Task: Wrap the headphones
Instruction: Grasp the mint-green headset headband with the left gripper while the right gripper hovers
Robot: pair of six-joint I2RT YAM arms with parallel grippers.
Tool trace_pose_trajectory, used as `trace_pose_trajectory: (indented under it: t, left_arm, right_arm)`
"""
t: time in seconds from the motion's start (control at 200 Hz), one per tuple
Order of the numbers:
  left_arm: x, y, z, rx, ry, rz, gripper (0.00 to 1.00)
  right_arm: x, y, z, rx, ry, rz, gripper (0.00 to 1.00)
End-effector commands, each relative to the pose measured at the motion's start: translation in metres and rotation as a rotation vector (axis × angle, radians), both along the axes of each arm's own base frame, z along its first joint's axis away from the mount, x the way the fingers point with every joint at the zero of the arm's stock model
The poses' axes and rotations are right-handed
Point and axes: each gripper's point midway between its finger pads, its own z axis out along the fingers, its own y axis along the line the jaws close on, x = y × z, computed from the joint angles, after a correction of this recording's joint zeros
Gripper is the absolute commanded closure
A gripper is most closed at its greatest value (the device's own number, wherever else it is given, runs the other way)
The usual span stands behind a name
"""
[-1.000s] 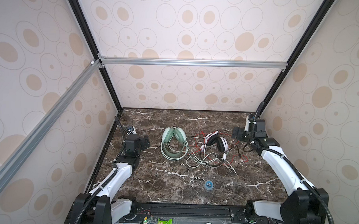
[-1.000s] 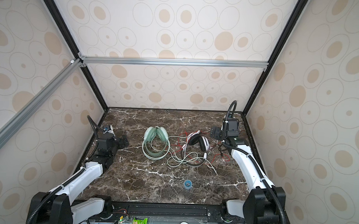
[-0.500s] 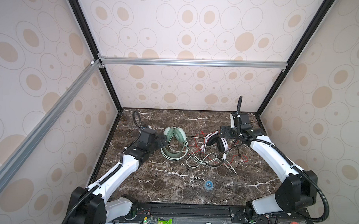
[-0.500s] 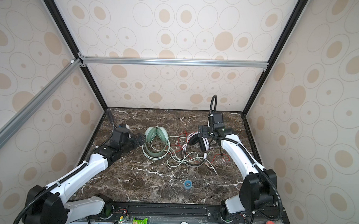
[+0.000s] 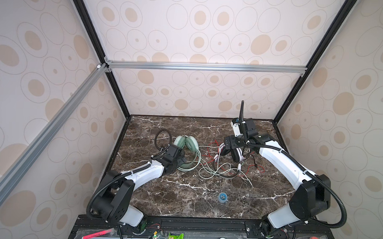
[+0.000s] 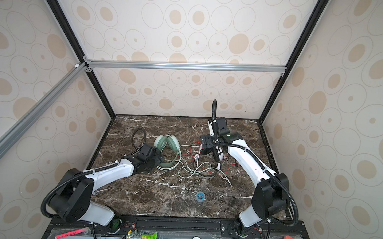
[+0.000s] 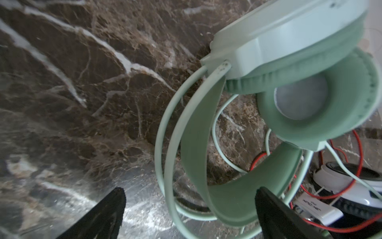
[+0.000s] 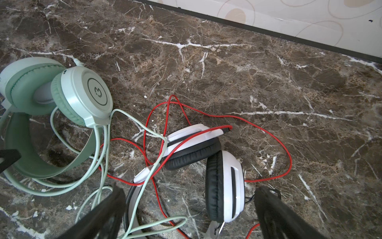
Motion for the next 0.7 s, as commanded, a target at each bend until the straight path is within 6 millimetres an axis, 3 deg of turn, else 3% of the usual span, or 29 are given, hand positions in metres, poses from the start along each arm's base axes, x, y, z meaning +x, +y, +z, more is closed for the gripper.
trace_pose_trajectory:
  t: [0.0,0.355,0.535,0.645,0.695]
  left_arm:
    - [0.01,-0.003,0.002,-0.036,-0.017,0.071,0.05]
    - [0.018,-0.009,-0.02,0.035,0.045,0.041,0.29]
    - [0.016,0.001,-0.018,0.106,0.043,0.014,0.54]
    - [0.017,0.009,-0.016,0.155,0.043,-0.026,0.64]
    - [0.02,0.014,-0.016,0.179,0.048,-0.053,0.76]
  right_arm:
    - [-0.007,0.002,0.012,-0.006,0.0,0.041,0.0]
    - [-0.008,-0.002,0.032,-0.022,-0.038,0.049,0.01]
    - [-0.006,-0.004,0.042,-0.027,-0.058,0.043,0.03]
    - [-0.005,-0.007,0.046,-0.038,-0.069,0.031,0.04]
    - [-0.005,-0.009,0.048,-0.045,-0.072,0.021,0.04]
